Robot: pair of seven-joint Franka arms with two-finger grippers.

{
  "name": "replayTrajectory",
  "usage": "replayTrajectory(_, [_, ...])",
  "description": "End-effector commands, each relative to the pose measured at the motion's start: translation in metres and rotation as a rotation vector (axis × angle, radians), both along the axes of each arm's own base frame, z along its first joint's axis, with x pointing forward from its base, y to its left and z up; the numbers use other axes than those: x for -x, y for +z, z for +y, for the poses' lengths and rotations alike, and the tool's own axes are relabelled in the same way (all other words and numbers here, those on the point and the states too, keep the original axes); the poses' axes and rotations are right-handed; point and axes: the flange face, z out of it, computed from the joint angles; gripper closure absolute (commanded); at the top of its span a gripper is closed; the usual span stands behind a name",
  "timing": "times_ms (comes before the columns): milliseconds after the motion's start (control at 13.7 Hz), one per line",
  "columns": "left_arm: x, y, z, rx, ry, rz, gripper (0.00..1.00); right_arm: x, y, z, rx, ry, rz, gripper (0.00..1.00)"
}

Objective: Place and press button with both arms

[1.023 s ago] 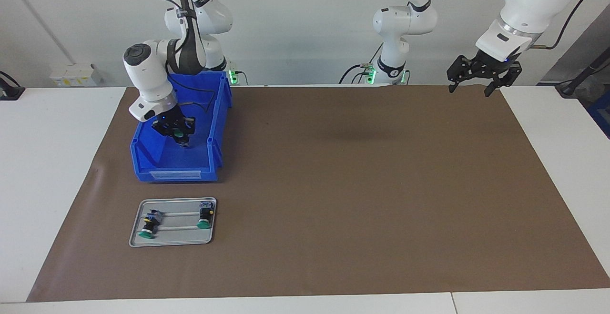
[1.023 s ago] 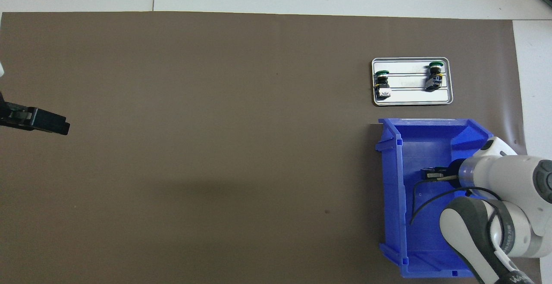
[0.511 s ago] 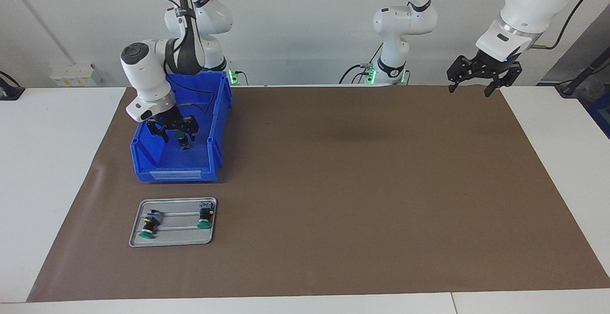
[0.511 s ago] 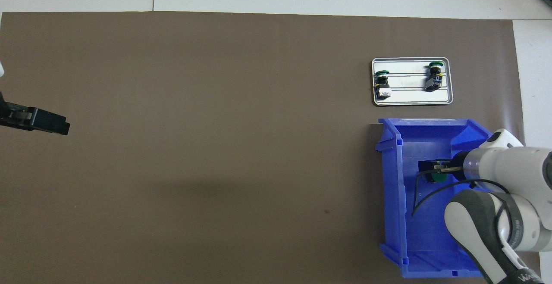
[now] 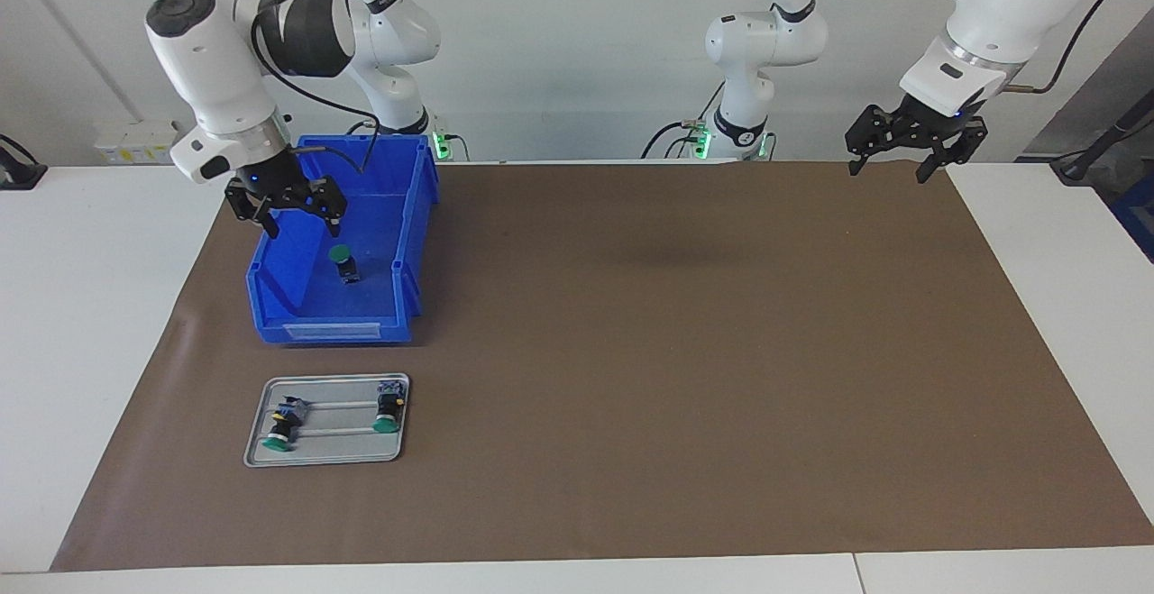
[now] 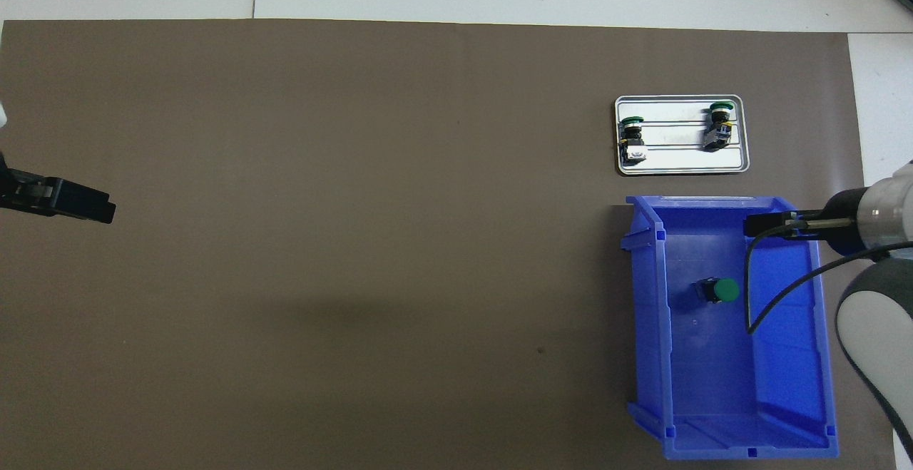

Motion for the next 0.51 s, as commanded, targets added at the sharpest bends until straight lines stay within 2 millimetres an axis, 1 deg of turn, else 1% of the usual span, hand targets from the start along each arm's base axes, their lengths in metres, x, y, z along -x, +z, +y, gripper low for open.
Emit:
replayTrajectory(0, [0.007,0.001,0.003,-0.007,-0.004,-0.012,0.0,-0.02,0.045,-0.005,0.041,-0.012,0.027,0.0])
replayTrajectory(146, [0.007,0.001,0.002,-0.007,-0.005,-0.012,0.0,-0.03,0.082,-0.013,0.061,-0.027,0.053,0.0])
replayTrajectory(219, [0.007,0.001,0.003,-0.007,-0.004,-0.011,0.0,-0.031,0.103,-0.015,0.059,-0.036,0.062,0.0])
replayTrajectory(365, [0.007,0.001,0.003,-0.007,-0.005,-0.012,0.0,-0.036,0.128,-0.018,0.062,-0.057,0.091,0.0])
replayTrajectory(438, [0.007,0.001,0.003,-0.007,-0.004,-0.012,0.0,-0.04,0.136,-0.023,0.073,-0.069,0.086,0.0])
